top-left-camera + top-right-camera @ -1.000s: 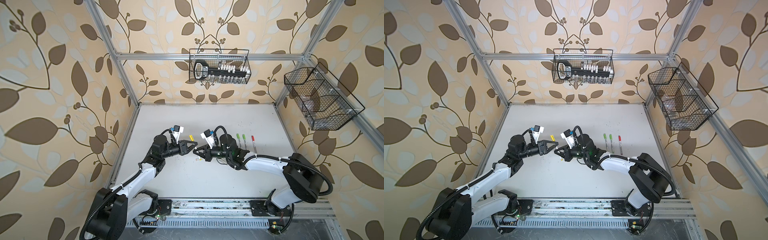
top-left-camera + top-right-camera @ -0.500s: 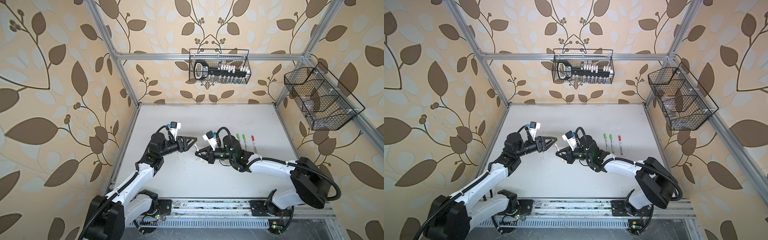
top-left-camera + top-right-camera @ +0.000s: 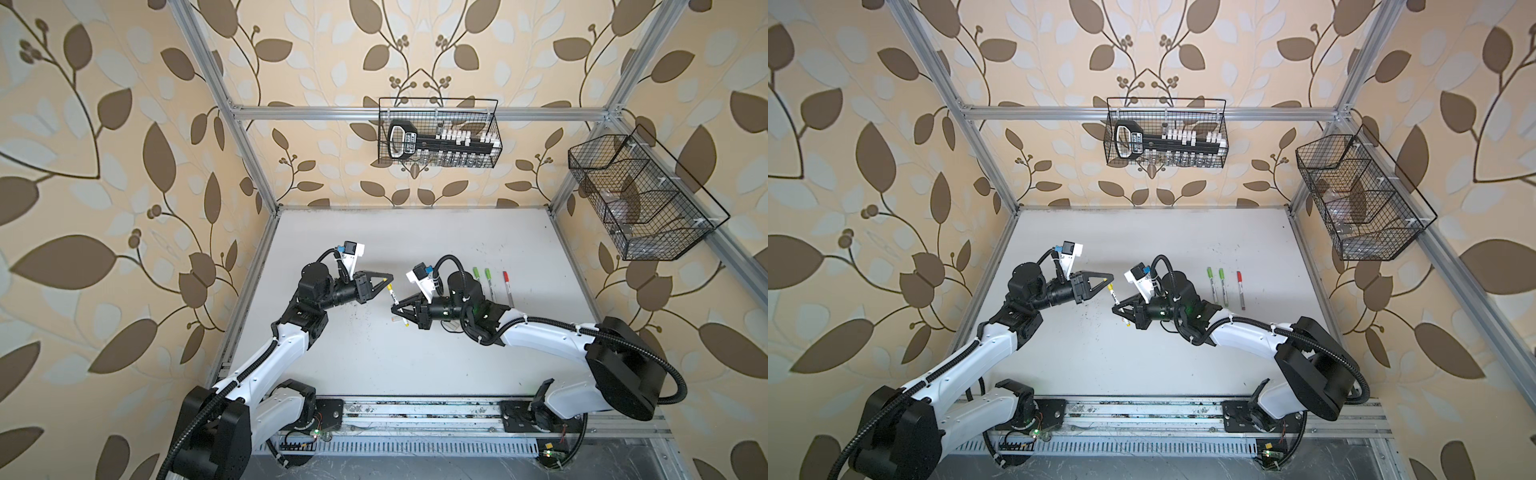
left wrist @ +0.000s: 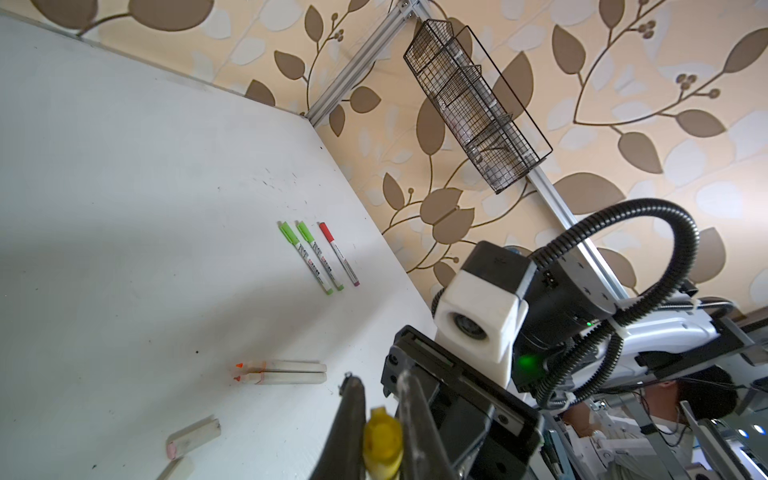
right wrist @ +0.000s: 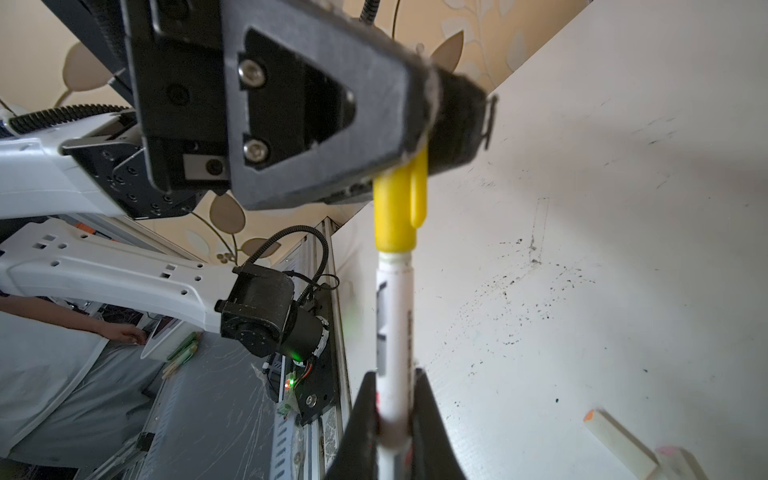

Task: Insert the pens into the pen caps
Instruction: 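Push the yellow cap down onto the marker with the left gripper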

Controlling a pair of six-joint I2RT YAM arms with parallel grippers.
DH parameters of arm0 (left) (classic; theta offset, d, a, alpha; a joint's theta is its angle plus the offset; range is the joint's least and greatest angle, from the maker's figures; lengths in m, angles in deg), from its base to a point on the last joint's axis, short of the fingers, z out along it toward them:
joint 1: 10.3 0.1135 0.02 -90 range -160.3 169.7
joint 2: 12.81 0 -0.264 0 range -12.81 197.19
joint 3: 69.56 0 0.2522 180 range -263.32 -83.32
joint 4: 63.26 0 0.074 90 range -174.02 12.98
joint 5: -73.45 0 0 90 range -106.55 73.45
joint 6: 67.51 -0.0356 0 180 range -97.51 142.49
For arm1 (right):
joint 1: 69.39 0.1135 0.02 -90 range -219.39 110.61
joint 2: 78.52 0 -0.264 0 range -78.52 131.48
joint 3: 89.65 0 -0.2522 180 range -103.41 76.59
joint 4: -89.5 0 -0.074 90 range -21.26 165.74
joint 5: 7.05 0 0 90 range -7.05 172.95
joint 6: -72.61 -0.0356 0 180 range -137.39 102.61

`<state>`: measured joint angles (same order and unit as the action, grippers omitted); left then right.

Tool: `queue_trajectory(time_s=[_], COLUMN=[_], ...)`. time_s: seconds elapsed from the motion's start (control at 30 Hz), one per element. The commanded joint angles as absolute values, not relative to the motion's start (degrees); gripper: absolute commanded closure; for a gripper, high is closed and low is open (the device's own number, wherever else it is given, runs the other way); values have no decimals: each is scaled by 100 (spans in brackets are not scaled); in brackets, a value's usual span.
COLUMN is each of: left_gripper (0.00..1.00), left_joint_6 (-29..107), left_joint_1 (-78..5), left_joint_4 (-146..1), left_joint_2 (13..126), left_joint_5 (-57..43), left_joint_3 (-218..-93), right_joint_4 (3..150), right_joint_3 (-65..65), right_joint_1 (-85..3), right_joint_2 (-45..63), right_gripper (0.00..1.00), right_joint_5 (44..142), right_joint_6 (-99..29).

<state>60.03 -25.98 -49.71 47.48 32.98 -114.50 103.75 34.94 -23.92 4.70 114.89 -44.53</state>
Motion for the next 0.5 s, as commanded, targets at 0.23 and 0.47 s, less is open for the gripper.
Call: queue_trajectory(time_s=[0.23, 0.47], left_gripper=[100, 100], left_joint_6=[5359, 4760], left_joint_1=[-2971, -3320], left_joint_4=[-5137, -5916], left_joint_2=[5012, 4933], left_joint_5=[3844, 3612], left_joint_3=[-11682, -11664], right_joint_4=[10666, 10502], right_joint_3=[2689, 1714], right_joint_1=[-2645, -2838], right_joint_2=[220, 399], right_gripper=[100, 100], right_joint_5=[11612, 11644], right_joint_6=[-3986, -3617])
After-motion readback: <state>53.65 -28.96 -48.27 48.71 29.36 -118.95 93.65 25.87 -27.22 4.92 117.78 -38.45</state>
